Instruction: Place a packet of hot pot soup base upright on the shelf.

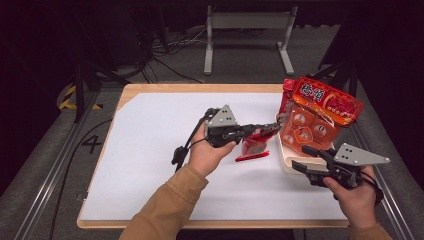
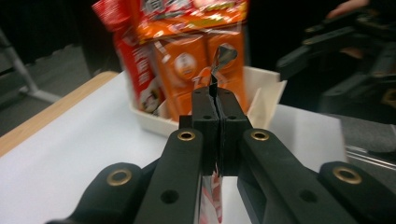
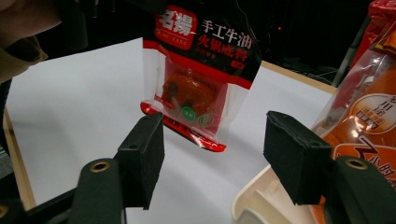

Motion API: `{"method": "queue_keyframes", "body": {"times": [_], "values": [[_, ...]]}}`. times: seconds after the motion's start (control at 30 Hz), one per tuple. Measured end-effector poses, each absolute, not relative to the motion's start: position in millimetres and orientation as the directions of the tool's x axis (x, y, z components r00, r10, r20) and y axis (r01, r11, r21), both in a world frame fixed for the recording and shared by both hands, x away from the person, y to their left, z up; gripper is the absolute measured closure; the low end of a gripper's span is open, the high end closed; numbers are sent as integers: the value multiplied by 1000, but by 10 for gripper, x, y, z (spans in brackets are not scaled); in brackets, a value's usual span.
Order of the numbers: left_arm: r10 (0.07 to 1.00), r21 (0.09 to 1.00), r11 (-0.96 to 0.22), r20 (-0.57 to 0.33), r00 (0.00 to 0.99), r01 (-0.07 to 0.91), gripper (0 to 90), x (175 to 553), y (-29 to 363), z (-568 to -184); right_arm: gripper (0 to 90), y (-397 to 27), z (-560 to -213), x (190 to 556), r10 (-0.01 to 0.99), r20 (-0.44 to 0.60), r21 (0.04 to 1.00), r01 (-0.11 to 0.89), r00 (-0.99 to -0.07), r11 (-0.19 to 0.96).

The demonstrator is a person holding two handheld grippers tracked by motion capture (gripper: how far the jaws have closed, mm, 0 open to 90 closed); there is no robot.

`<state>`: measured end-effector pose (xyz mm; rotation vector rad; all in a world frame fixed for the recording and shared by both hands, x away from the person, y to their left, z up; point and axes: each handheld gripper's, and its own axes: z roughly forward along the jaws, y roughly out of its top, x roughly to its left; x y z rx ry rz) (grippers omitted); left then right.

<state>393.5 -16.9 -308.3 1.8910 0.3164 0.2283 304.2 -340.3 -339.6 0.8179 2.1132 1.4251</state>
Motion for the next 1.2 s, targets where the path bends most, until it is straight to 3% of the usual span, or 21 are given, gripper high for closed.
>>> {"method": "queue_keyframes", "body": {"times": [0.4,0.57,0.73,1.0,1.2], "values": [[226,951,-306,31,974,40,888,3745,-445,-2934,409,-3436,-3206,3195,718,-58,940,204,-694,273],[214,955,-295,32,976,33,888,3735,-512,-2938,624,-3469,-3151,3227,714,-63,932,215,-697,291],[216,959,-284,44,975,19,888,3726,-553,-2950,769,-3522,-3116,3220,725,-91,927,209,-683,312],[227,965,-263,56,972,6,887,3739,-662,-2942,897,-3605,-3050,3167,744,-162,927,159,-648,341],[229,967,-253,67,971,-7,886,3751,-741,-2922,900,-3673,-2982,3151,757,-195,930,128,-624,346]]}}
